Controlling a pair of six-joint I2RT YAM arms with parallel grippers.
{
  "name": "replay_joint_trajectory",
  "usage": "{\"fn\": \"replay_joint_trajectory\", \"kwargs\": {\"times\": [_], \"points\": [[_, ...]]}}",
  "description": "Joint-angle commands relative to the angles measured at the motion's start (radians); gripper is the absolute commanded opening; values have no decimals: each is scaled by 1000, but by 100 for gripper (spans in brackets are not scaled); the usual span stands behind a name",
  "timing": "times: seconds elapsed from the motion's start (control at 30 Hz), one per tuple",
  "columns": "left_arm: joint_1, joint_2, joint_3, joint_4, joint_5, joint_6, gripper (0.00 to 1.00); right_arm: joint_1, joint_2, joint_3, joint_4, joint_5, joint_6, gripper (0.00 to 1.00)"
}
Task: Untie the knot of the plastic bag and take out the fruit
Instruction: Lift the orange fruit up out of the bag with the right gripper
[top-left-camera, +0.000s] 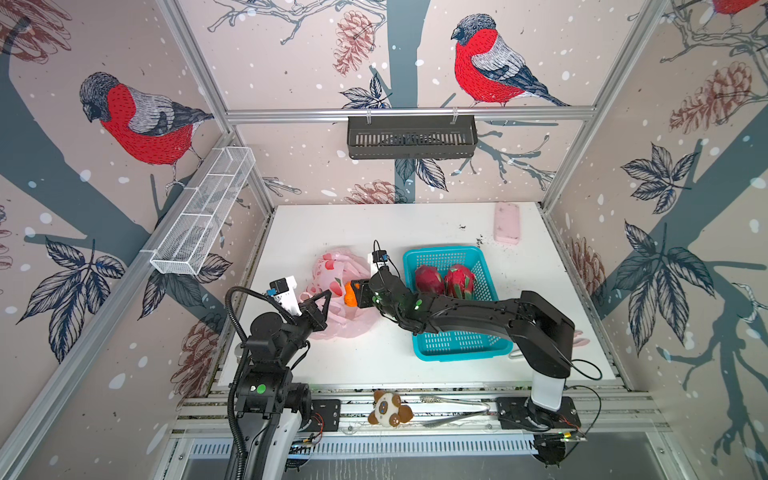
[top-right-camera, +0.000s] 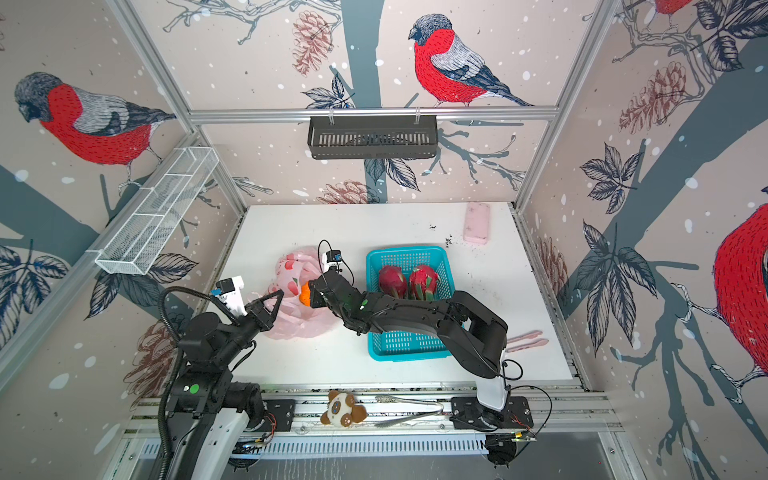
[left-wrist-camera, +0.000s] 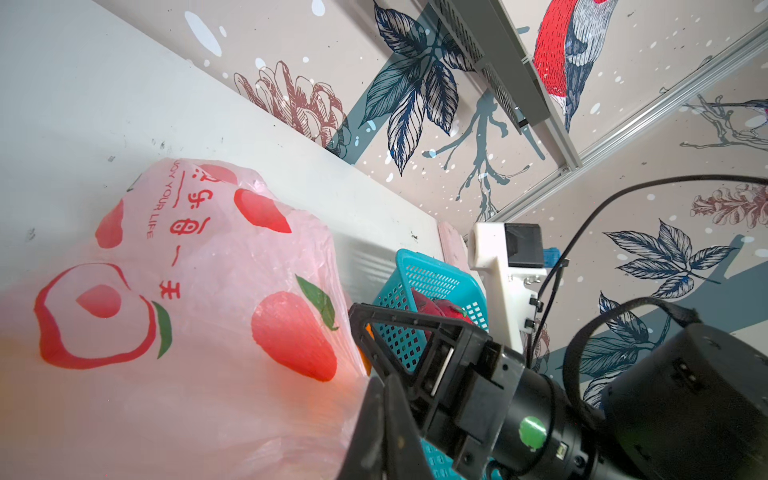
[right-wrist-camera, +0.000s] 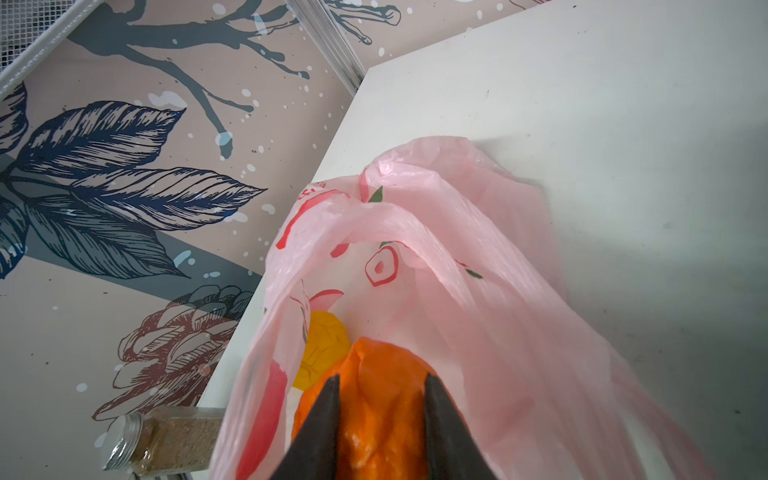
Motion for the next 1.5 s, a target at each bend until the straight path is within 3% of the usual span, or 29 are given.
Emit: {"fn": "replay_joint_trajectory", "kwargs": {"times": [0.0, 0.4, 0.7, 0.83, 1.0, 1.2, 1.47], "points": [[-1, -4, 9, 61, -3, 4, 0, 4, 8, 9, 2, 18, -22, 25], [-1, -27, -53, 35, 2, -19, 0, 22, 249, 108, -57, 10, -39, 24], [-1, -24, -61, 5, -16, -34, 0, 25, 250, 92, -73, 17, -45, 25], [-1, -20, -61, 9, -15, -31, 0, 30, 220, 92, -72, 1, -66, 36], [-1, -29, -57, 4, -9, -32, 0, 40, 201, 116, -98, -30, -98, 59], [0, -35, -35, -39, -14, -44, 0, 58, 244, 193, -171, -69, -136, 80], [-1, -53, -36, -59, -11, -65, 0, 63, 329, 256, -243, -81, -127, 87]]}}
